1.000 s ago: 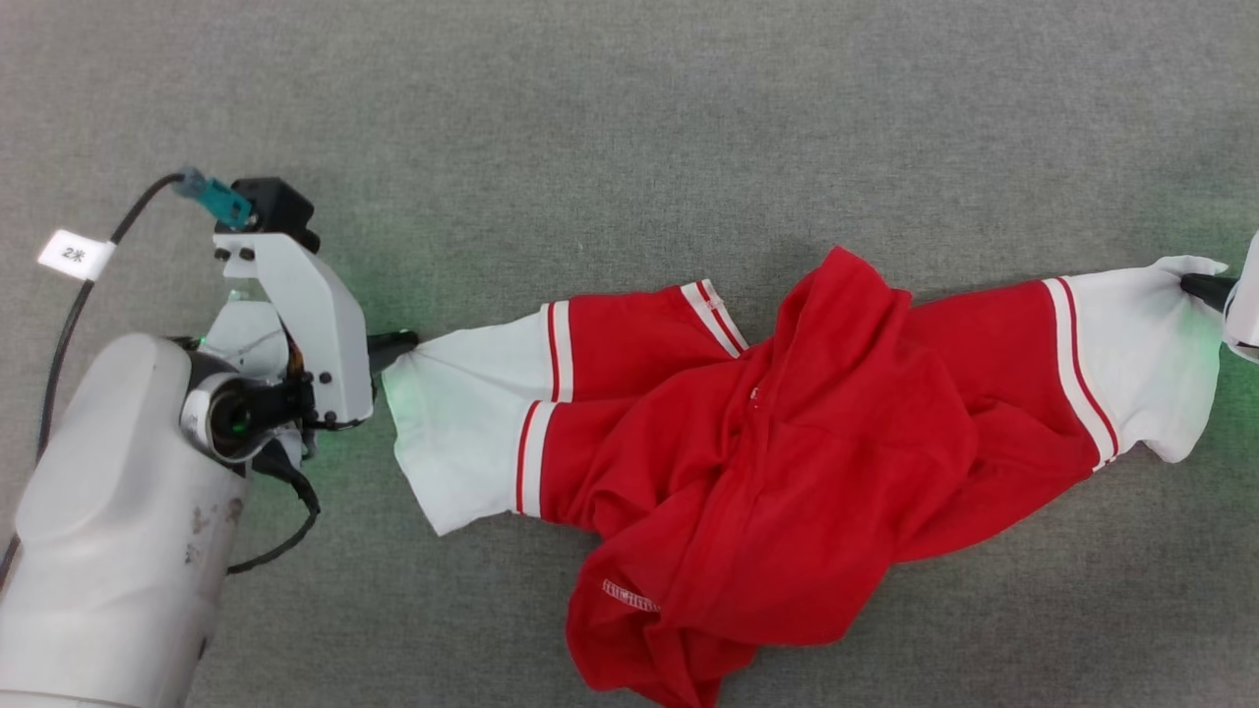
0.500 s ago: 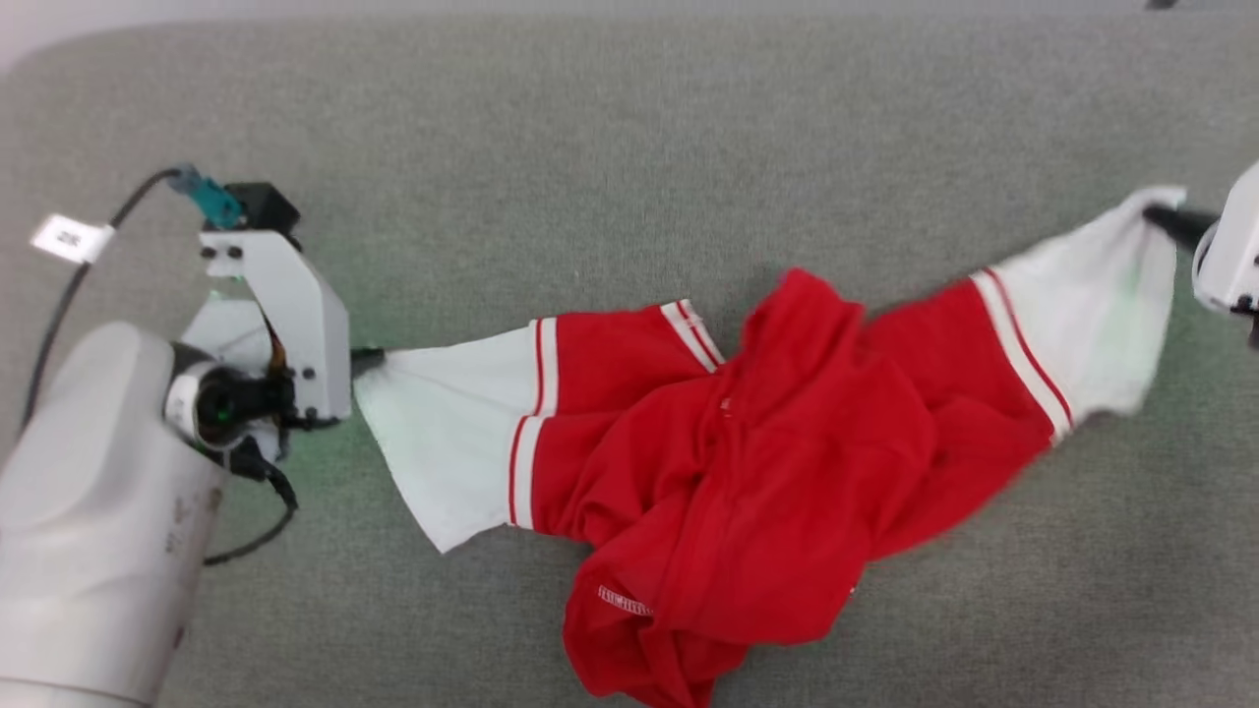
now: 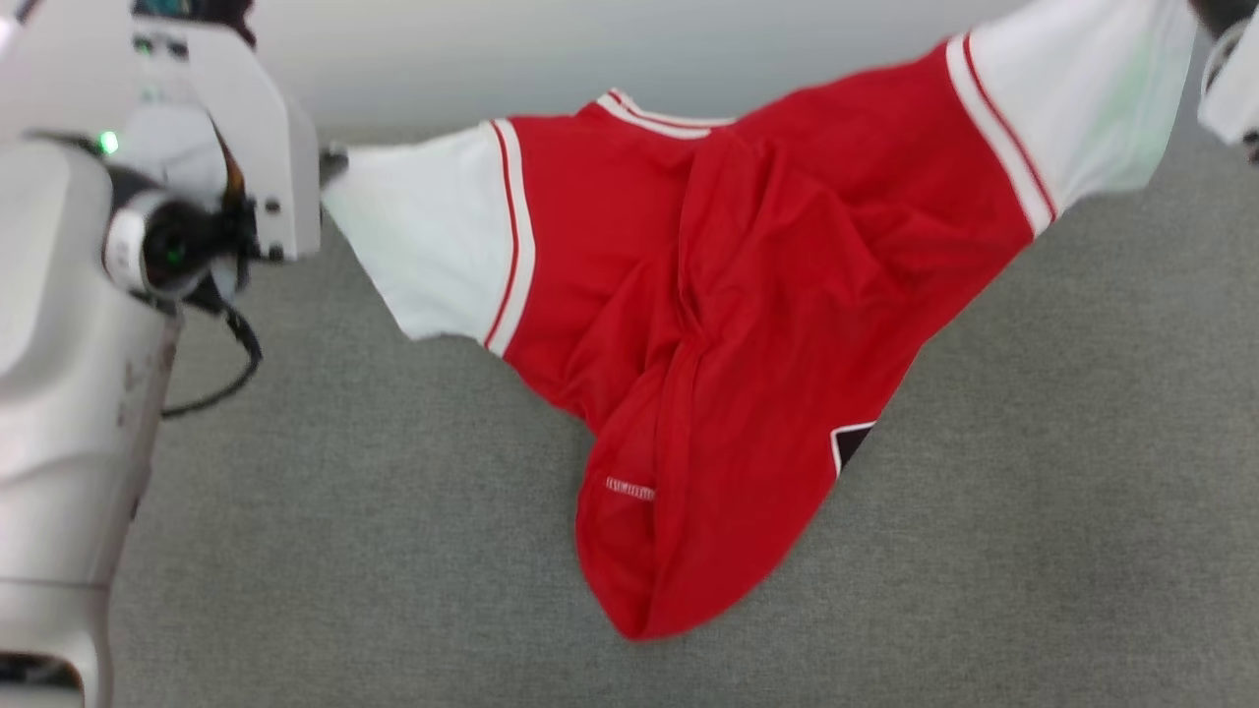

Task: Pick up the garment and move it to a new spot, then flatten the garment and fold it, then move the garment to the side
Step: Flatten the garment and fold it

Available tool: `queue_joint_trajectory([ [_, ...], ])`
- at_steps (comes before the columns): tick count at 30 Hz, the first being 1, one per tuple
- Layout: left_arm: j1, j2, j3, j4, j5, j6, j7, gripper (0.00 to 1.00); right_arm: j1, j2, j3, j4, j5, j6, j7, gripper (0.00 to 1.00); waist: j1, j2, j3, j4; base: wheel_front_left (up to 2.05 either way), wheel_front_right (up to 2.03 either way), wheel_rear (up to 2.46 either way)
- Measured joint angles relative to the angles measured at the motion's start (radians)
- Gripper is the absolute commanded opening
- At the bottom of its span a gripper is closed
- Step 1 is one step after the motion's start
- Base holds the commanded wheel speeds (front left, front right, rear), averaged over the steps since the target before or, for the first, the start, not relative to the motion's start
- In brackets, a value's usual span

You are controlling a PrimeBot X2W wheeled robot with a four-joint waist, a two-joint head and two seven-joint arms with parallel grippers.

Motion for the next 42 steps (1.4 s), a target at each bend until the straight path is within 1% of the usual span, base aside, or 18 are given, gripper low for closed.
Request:
queue_joint_trajectory([
  [3,-0.055,-0.009,-0.002,0.016,0.012,-0.002,-0.045,0.0,-0.056,0.007,0.024,0.023,-0.051,0.0,-0.08,0.0,-0.0001,0.0,-0.027,0.001,0.0,0.0,0.0],
  [5,-0.091,-0.01,-0.01,0.032,0.038,-0.003,-0.084,0.0,-0.089,0.008,0.037,0.047,-0.081,0.0,-0.142,0.0,-0.0001,0.0,-0.045,0.002,0.0,0.0,0.0],
  [11,-0.205,-0.013,-0.015,0.105,0.083,-0.01,-0.224,0.0,-0.188,0.017,0.061,0.159,-0.165,0.0,-0.293,0.0,0.0,0.0,-0.09,0.005,0.0,0.0,0.0],
  [12,-0.225,-0.015,-0.015,0.119,0.091,-0.01,-0.245,0.0,-0.205,0.021,0.058,0.181,-0.172,0.0,-0.32,0.0,-0.0001,0.0,-0.097,0.006,0.0,0.0,0.0],
  [13,-0.225,-0.015,-0.015,0.119,0.091,-0.01,-0.245,0.0,-0.205,0.021,0.058,0.181,-0.172,0.0,-0.32,0.0,-0.0001,0.0,-0.097,0.006,0.0,0.0,0.0],
  [14,-0.243,-0.016,-0.014,0.133,0.098,-0.011,-0.269,0.0,-0.223,0.024,0.056,0.204,-0.179,0.0,-0.342,0.0,-0.0001,0.0,-0.104,0.007,0.0,0.0,0.0],
  [15,-0.275,-0.02,-0.011,0.158,0.103,-0.011,-0.316,0.0,-0.249,0.027,0.058,0.234,-0.194,0.0,-0.391,0.0,0.0,0.0,-0.115,0.009,0.0,0.0,0.0],
  [16,-0.29,-0.02,-0.012,0.17,0.109,-0.011,-0.34,0.0,-0.263,0.029,0.058,0.249,-0.201,0.0,-0.417,0.0,-0.0001,0.0,-0.12,0.011,0.0,0.0,0.0],
  [17,-0.29,-0.02,-0.012,0.17,0.109,-0.011,-0.34,0.0,-0.263,0.029,0.058,0.249,-0.201,0.0,-0.417,0.0,-0.0001,0.0,-0.12,0.011,0.0,0.0,0.0],
  [22,-0.348,-0.028,-0.011,0.221,0.126,-0.012,-0.449,0.0,-0.317,0.038,0.055,0.325,-0.23,0.0,-0.515,0.0,0.0,0.0,-0.133,0.018,0.0,0.0,0.0],
  [24,-0.378,-0.038,-0.013,0.255,0.133,-0.012,-0.495,0.0,-0.354,0.038,0.039,0.374,-0.243,0.0,-0.56,0.0,0.0,0.0,-0.133,0.024,0.0,0.0,0.0],
  [33,-0.437,-0.073,-0.012,0.32,0.116,-0.012,-0.563,0.0,-0.43,0.06,0.04,0.452,-0.254,0.0,-0.59,0.0,0.0,0.0,-0.098,0.031,0.0,0.0,0.0],
  [39,-0.517,-0.078,-0.01,0.335,0.114,-0.015,-0.623,0.0,-0.529,0.07,0.047,0.476,-0.272,0.0,-0.594,0.0,-0.0001,0.0,-0.022,0.034,0.0,0.0,0.0],
  [42,-0.578,-0.084,-0.007,0.343,0.131,-0.005,-0.68,0.0,-0.592,0.072,0.035,0.495,-0.305,0.0,-0.631,0.0,-0.0001,0.0,0.032,0.033,0.0,0.0,0.0],
])
